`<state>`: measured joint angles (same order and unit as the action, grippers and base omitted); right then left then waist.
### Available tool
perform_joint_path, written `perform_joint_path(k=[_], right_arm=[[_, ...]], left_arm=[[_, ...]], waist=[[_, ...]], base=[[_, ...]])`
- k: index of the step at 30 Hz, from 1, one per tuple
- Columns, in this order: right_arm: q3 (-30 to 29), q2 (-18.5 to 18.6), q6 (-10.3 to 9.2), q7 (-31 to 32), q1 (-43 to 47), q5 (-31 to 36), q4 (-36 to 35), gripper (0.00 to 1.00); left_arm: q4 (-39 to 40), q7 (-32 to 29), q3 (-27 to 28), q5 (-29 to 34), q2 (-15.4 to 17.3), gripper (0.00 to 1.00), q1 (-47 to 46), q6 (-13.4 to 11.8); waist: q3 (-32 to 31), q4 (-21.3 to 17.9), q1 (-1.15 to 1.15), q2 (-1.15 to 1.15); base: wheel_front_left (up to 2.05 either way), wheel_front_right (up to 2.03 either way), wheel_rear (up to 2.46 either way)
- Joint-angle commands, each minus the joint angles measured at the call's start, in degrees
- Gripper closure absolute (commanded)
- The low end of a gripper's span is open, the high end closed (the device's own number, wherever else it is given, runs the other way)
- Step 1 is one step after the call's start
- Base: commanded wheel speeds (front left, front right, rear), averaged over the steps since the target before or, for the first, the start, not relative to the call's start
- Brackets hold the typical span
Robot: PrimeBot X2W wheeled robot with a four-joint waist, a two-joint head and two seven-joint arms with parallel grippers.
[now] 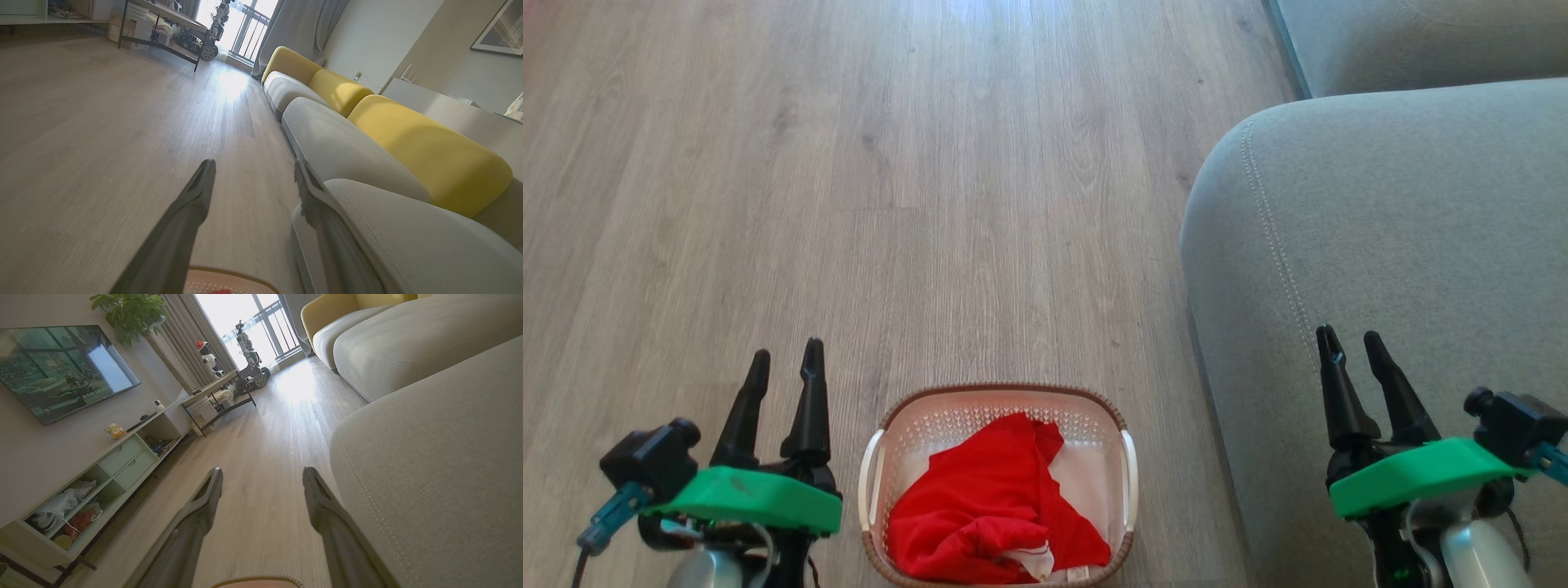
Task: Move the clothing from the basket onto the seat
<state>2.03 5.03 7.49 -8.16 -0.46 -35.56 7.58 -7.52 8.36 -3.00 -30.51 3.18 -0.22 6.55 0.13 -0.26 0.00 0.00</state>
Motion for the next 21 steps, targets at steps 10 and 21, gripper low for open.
perform_joint_path(k=[10, 21], right_arm=[[1.82, 1.09, 0.0, -2.51, -2.74, 8.04, -3.41, 0.0], [2.69, 1.16, 0.0, -4.37, -2.68, 15.26, -3.93, 0.0]], left_arm=[[3.73, 2.34, 0.68, 8.46, 0.76, 0.0, -3.15, 0.4], [4.89, 4.19, 0.29, 16.1, 0.67, 0.0, -3.1, 0.56]], waist=[[0.09, -0.02, 0.0, 0.0], [0.13, 0.07, 0.0, 0.0]], base=[[0.0, 0.0, 0.0], [0.0, 0.0, 0.0]])
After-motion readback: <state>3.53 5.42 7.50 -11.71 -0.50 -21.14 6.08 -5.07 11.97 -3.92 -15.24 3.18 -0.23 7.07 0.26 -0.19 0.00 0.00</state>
